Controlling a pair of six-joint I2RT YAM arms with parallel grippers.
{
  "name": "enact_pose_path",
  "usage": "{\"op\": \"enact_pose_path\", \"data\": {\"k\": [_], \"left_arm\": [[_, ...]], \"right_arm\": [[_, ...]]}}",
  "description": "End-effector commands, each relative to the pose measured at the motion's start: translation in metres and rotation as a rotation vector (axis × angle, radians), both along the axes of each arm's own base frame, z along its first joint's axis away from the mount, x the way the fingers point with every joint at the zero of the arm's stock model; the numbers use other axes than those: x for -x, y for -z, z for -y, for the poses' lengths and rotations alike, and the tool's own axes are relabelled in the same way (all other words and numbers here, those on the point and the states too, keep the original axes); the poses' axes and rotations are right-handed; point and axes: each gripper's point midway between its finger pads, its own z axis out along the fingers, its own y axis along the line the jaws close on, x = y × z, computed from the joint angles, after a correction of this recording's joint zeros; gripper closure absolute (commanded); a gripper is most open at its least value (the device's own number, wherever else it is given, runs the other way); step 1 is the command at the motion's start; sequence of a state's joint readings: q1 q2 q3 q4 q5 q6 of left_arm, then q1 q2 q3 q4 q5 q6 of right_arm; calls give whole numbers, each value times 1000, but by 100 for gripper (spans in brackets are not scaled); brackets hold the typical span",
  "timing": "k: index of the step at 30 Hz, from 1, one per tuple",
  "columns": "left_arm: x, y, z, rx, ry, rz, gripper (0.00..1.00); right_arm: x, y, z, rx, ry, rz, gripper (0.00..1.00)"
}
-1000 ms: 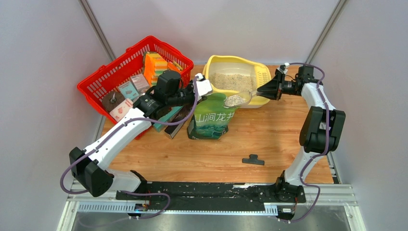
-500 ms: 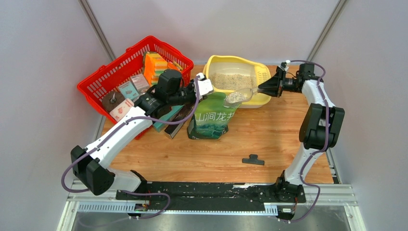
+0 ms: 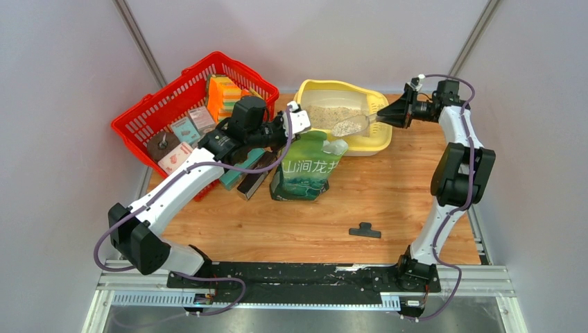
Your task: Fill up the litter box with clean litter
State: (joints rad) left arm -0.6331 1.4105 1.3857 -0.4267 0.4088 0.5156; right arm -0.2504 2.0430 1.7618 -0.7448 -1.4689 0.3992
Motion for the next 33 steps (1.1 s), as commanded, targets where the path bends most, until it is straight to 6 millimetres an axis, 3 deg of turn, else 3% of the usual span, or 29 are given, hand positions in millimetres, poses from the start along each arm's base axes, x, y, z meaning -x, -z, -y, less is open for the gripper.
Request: {"op": "enact_pose_path", "data": {"k": [1, 2, 4, 5, 8, 11, 12, 19, 28, 31, 32, 33], "left_arm": [[-10, -29, 8, 43, 16, 68, 100], [-10, -29, 9, 43, 14, 59, 100], [-13, -32, 10, 44, 2, 40, 100], [-13, -32, 10, 42, 0, 37, 100], [-17, -32, 8, 29, -25, 21, 100], [-18, -32, 6, 21, -38, 19, 100], [-20, -32, 5, 14, -44, 23, 100], [-17, -29, 5, 2, -39, 3, 100], [-17, -31, 10, 25, -27, -16, 100], [-15, -31, 11, 35, -24, -22, 100], [-15, -32, 12, 40, -23, -21, 100], [-13, -30, 11, 40, -20, -23, 100]], "right_arm": [[-11, -10, 9, -139, -84, 13, 100], [-21, -13, 12, -122, -86, 58, 100], [-39, -1, 18, -130, -76, -10, 100], [-59, 17, 24, -100, -62, 27, 100], [-103, 35, 41, -54, 22, 30, 100], [-139, 44, 59, -27, 131, 57, 100], [-146, 29, 60, -10, 136, 117, 100], [-163, 18, 43, 53, 184, 259, 100], [-187, 15, 40, 242, 329, 343, 100], [-191, 5, 30, 337, 358, 422, 100], [-192, -10, 30, 374, 404, 461, 100], [-191, 4, 23, 391, 413, 435, 100]]}}
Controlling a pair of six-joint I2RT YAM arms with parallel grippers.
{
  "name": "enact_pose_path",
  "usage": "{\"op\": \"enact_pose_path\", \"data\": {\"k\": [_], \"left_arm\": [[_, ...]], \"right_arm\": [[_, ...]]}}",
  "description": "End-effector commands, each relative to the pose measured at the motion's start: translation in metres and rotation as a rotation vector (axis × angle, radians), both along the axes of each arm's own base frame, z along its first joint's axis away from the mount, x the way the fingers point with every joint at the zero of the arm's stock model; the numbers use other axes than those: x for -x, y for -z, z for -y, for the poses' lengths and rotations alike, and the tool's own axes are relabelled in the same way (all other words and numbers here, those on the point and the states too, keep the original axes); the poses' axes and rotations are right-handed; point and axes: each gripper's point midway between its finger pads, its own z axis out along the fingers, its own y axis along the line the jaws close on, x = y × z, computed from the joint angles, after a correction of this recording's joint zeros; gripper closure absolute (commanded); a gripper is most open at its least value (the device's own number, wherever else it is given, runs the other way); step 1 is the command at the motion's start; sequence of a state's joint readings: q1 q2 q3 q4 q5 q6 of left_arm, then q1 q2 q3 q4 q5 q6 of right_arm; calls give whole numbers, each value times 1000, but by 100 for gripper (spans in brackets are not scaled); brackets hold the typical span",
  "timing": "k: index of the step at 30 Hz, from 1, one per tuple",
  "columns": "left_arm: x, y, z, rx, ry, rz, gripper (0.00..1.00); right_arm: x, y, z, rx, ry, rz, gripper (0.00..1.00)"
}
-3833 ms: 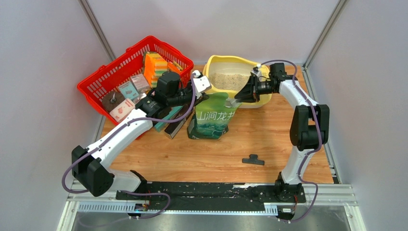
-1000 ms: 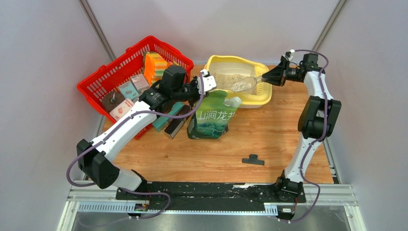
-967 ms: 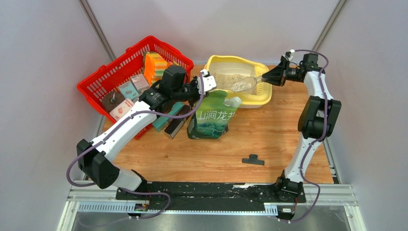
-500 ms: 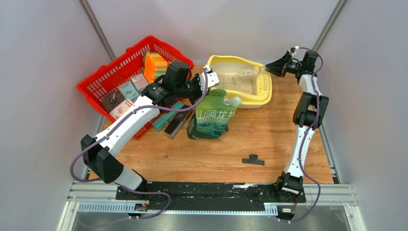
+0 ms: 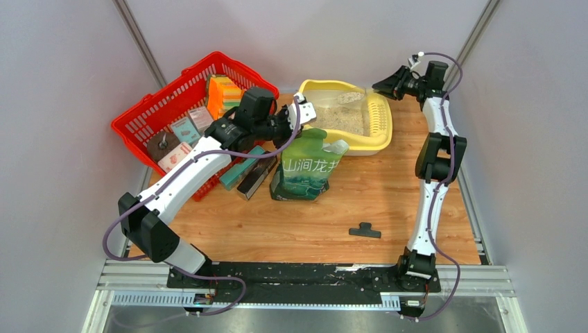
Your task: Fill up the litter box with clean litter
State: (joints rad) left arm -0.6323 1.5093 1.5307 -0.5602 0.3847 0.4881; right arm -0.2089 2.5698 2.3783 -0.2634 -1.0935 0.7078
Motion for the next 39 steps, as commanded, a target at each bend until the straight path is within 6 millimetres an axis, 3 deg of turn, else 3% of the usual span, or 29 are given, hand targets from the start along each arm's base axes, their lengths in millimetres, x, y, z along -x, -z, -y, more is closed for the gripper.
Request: {"op": "enact_pose_path", "data": {"k": [1, 9, 15, 17, 19, 22, 24, 25, 26, 27, 29, 30, 33, 34, 39], "left_arm": [[-1, -34, 7, 91, 13, 64, 100], [8, -33, 0, 110, 8, 85, 100], [14, -35, -4, 130, 12, 110, 100], [15, -34, -5, 136, 11, 119, 100], [17, -38, -5, 150, 13, 135, 100], [21, -38, -7, 163, 20, 145, 100], [25, -36, -7, 167, 28, 143, 100], [25, -36, -8, 170, 28, 147, 100], [26, -37, -8, 173, 29, 150, 100], [27, -39, -9, 177, 30, 157, 100], [28, -47, -11, 191, 27, 177, 100], [28, -48, -11, 194, 26, 182, 100], [30, -58, -13, 215, 17, 205, 100], [30, -59, -14, 220, 14, 205, 100], [34, -61, -17, 228, 12, 211, 100]], "right_arm": [[-7, -66, -7, 209, 148, 244, 100], [9, -84, -45, 424, 167, 384, 100], [17, -89, -45, 666, 196, 488, 100], [27, -91, -63, 743, 184, 523, 100], [27, -95, -55, 868, 217, 569, 100], [38, -108, -57, 899, 222, 597, 100], [52, -127, -59, 885, 220, 623, 100], [63, -131, -67, 861, 167, 639, 100], [80, -154, -69, 837, 146, 688, 100], [95, -148, -73, 818, 89, 670, 100], [127, -163, -81, 734, -16, 707, 100], [148, -180, -85, 696, -54, 738, 100], [212, -181, -97, 606, -257, 683, 100], [227, -190, -101, 593, -308, 712, 100], [283, -181, -100, 640, -451, 714, 100]]}}
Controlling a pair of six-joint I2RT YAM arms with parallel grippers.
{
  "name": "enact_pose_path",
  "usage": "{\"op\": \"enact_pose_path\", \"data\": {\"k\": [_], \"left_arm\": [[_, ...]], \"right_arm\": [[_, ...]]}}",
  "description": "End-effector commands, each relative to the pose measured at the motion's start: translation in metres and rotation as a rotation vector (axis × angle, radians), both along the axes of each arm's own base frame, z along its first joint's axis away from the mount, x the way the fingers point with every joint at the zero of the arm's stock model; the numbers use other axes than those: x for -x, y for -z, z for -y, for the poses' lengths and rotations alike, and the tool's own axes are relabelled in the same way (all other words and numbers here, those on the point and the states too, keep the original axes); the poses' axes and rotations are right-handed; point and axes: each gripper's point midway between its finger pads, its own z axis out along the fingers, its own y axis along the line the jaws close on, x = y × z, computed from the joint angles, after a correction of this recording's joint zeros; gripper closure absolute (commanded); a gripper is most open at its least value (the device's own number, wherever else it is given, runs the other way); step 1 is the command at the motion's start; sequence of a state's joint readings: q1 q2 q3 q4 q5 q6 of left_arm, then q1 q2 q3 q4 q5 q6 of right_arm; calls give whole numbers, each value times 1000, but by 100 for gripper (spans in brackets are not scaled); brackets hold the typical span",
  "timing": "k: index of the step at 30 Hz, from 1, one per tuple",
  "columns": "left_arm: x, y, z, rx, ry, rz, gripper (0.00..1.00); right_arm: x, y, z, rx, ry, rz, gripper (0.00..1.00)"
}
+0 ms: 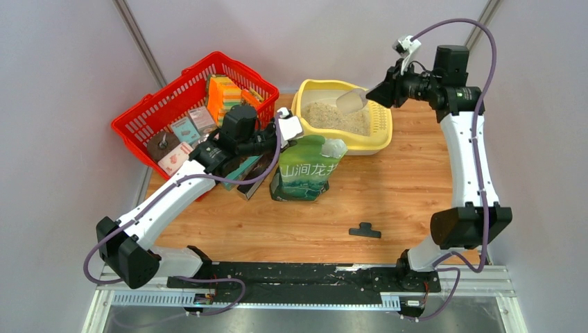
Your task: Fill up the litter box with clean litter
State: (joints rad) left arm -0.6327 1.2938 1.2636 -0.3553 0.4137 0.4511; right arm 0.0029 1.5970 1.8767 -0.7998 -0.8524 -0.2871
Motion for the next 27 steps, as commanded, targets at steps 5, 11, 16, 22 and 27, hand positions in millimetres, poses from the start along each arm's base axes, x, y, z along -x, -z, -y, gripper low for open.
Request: {"op": "enact_pose_path", "data": {"k": [5, 11, 16, 22, 27], "left_arm": [[6, -54, -3, 116, 2, 124, 100], [6, -59, -4, 116, -2, 138, 100], [8, -63, -7, 122, -8, 142, 100], [14, -75, -6, 153, 0, 136, 100], [18, -82, -4, 200, 10, 123, 100]], "right_arm": [[84, 28, -23, 115, -321, -86, 100], [88, 55, -42, 180, -409, -126, 100], [59, 78, -61, 213, -301, -171, 100], [33, 95, -76, 202, 57, -328, 100], [43, 124, -87, 249, 183, -445, 100]]}}
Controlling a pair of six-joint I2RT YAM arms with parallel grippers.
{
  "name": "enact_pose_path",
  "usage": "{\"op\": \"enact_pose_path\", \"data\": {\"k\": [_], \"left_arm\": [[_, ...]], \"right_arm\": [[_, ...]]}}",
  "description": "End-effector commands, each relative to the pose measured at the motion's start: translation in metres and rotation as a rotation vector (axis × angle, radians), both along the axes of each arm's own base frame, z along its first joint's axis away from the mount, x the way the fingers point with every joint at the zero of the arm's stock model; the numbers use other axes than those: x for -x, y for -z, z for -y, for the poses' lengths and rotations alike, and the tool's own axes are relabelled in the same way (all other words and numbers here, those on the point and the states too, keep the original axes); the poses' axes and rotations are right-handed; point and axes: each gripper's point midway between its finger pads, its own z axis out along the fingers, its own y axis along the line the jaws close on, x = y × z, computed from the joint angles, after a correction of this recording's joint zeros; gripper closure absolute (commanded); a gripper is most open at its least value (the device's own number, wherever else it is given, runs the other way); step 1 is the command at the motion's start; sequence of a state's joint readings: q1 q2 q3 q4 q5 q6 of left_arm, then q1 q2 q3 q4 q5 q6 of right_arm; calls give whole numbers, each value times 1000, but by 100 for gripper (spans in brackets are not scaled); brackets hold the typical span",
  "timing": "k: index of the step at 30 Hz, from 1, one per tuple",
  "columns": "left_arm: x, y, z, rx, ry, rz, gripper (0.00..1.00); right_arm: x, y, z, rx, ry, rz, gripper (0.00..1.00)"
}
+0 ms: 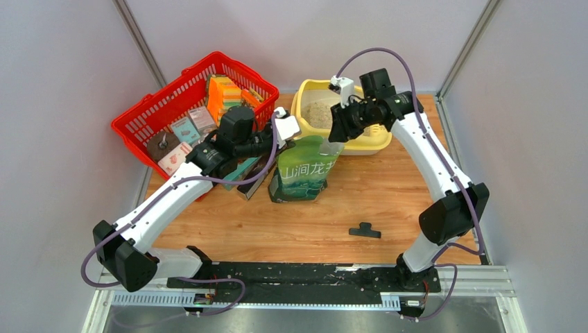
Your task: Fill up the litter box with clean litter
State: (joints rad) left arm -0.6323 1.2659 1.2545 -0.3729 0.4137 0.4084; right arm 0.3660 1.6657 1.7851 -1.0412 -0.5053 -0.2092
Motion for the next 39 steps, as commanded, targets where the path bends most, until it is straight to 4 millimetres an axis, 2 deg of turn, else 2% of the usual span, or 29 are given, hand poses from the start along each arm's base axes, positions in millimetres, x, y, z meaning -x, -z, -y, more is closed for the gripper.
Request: {"op": "enact_pose_path", "data": {"k": [1, 2, 4, 8, 12, 13, 15, 16, 18, 19, 21, 22, 23, 24, 25, 27, 31, 39], "left_arm": [[11, -81, 2, 191, 23, 150, 100], [13, -81, 3, 199, 30, 144, 100], [14, -86, 4, 224, 35, 142, 100], [17, -84, 6, 239, 46, 148, 100], [17, -88, 7, 263, 50, 172, 100], [17, -88, 7, 265, 51, 172, 100], [15, -90, 8, 274, 51, 183, 100], [14, -91, 8, 275, 48, 187, 100], [13, -92, 7, 267, 45, 202, 100], [12, -91, 7, 260, 47, 209, 100], [12, -90, 7, 251, 50, 213, 100], [11, -89, 8, 248, 50, 209, 100], [11, -89, 8, 247, 53, 209, 100], [12, -87, 8, 245, 56, 203, 100], [11, -85, 10, 243, 57, 192, 100], [10, -84, 10, 243, 56, 185, 100], [7, -80, 12, 227, 52, 174, 100], [0, -71, 10, 152, 51, 185, 100]], "right_arm": [[-18, 14, 4, 75, 249, -13, 100], [-14, 26, 0, 97, 238, -35, 100], [-12, 35, -4, 106, 278, -57, 100], [-4, 56, -19, 146, 243, -61, 100], [0, 84, -23, 190, 233, -86, 100], [4, 100, -20, 216, 236, -117, 100], [8, 120, -18, 240, 243, -152, 100], [16, 140, -15, 259, 240, -201, 100], [18, 149, -16, 233, 211, -239, 100], [25, 151, -26, 176, 163, -294, 100], [18, 145, -23, 89, 162, -344, 100], [21, 138, -30, 9, 129, -395, 100], [13, 135, -21, -42, 154, -422, 100], [9, 128, -21, -101, 169, -451, 100], [11, 117, -24, -180, 138, -489, 100], [4, 100, -16, -271, 138, -500, 100], [8, 61, -12, -438, 75, -537, 100], [-7, 22, 23, -635, 153, -584, 100]]}}
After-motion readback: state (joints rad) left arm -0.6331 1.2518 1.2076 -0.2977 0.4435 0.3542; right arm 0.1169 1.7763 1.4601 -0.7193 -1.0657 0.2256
